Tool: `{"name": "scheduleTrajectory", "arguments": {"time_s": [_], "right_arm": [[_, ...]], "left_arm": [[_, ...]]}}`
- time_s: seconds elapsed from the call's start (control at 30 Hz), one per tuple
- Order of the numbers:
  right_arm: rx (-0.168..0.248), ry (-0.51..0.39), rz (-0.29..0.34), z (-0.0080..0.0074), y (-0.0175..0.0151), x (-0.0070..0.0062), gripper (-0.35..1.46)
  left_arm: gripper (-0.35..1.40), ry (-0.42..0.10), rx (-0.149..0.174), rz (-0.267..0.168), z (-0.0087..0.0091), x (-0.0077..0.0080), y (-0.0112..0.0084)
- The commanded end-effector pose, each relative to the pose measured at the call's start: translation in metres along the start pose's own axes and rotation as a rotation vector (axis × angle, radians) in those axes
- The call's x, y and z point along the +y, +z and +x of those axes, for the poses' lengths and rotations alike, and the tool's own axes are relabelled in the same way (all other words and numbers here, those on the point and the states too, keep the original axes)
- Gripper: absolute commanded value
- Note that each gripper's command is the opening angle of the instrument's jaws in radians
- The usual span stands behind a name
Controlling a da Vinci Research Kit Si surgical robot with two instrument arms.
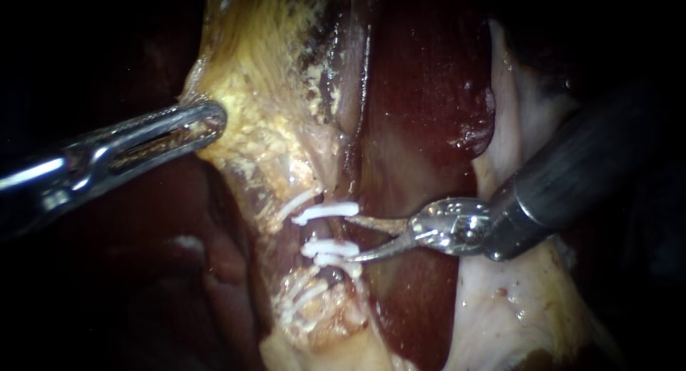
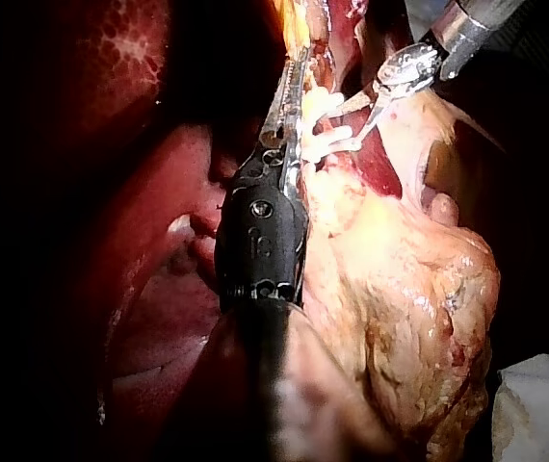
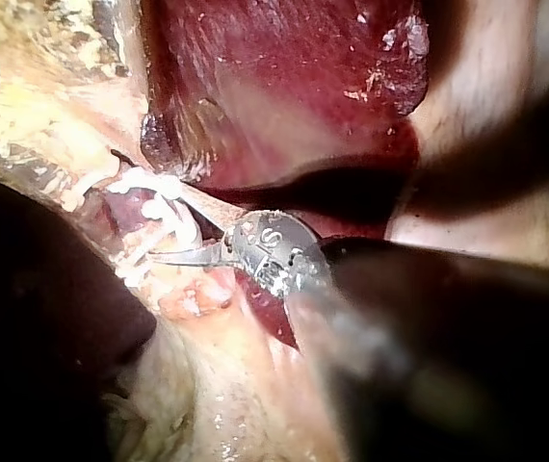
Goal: Go to the cutting position right tube
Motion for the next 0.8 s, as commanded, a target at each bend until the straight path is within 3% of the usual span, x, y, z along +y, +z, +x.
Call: {"name": "scheduleTrajectory", "arguments": {"time_s": [0.03, 0.27, 0.43, 0.6, 0.8], "right_arm": [[-0.001, 0.002, 0.001, 0.0001, 0.0004, 0.0001, 1.39], [-0.002, 0.002, -0.005, 0.0007, 0.002, 0.0013, 1.39], [0.028, 0.008, 0.001, 0.0012, 0.0026, 0.0021, 1.37], [0.066, 0.059, 0.027, 0.002, 0.0031, 0.002, 1.37], [0.066, 0.088, 0.054, 0.0023, 0.0037, 0.0017, 1.34]], "left_arm": [[-0.35, 0.0, 0.0, 0.0, 0.0, 0.0, 0.0], [-0.35, 0.0, 0.0, 0.0, 0.0, 0.0, 0.0], [-0.35, 0.0, 0.0, 0.0, 0.0, 0.0, 0.0], [-0.35, 0.0, 0.0, 0.0, 0.0, 0.0, 0.0], [-0.35, 0.0, 0.0, -0.001, 0.0, -0.0001, 0.0]]}}
